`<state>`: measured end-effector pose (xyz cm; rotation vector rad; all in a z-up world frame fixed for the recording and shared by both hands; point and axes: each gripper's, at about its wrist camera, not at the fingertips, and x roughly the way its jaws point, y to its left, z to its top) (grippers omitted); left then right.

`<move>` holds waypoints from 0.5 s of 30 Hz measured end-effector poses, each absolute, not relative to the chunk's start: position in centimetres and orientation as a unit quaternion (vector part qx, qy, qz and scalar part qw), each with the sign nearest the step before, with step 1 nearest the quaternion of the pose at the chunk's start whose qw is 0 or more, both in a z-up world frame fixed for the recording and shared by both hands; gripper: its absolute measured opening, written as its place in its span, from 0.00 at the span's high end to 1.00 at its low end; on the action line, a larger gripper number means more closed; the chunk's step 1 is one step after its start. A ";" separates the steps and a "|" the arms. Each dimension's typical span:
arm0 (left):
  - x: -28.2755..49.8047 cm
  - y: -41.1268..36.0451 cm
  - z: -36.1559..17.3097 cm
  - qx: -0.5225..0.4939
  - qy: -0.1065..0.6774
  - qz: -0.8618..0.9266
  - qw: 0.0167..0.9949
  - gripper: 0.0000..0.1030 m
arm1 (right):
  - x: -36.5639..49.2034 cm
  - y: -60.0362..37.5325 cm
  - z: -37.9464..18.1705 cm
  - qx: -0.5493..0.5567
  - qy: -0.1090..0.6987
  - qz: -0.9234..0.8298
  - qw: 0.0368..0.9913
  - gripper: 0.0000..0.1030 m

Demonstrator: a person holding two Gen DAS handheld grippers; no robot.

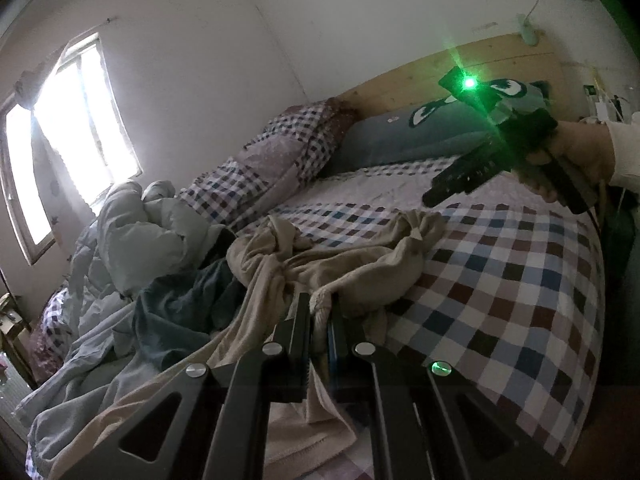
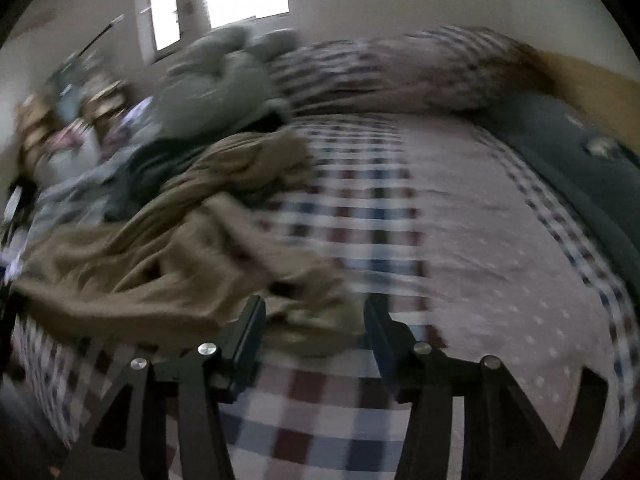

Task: Fold clothes
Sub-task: 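Release the beige garment with the right gripper while the left gripper holds its edge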

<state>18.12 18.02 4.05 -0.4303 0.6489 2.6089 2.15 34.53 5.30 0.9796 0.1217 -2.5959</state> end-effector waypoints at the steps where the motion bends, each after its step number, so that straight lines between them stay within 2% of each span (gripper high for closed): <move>1: 18.2 18.1 4.0 -0.156 0.230 0.936 0.216 0.95 | 2.7 33.5 5.4 0.336 0.065 -0.918 0.200 0.47; 4: 18.9 19.2 3.5 -0.165 0.233 0.925 0.249 0.95 | 4.5 31.0 5.5 0.294 0.130 -0.916 0.239 0.46; 7: 19.8 20.5 2.7 -0.179 0.246 0.908 0.290 0.95 | 5.5 29.5 4.7 0.274 0.184 -0.906 0.264 0.37; 11: 21.0 22.0 1.5 -0.204 0.261 0.877 0.348 0.95 | 5.6 28.5 3.2 0.291 0.228 -0.887 0.278 0.35; 15: 21.6 22.8 0.5 -0.226 0.276 0.858 0.369 0.95 | 5.3 28.8 2.9 0.292 0.229 -0.888 0.270 0.35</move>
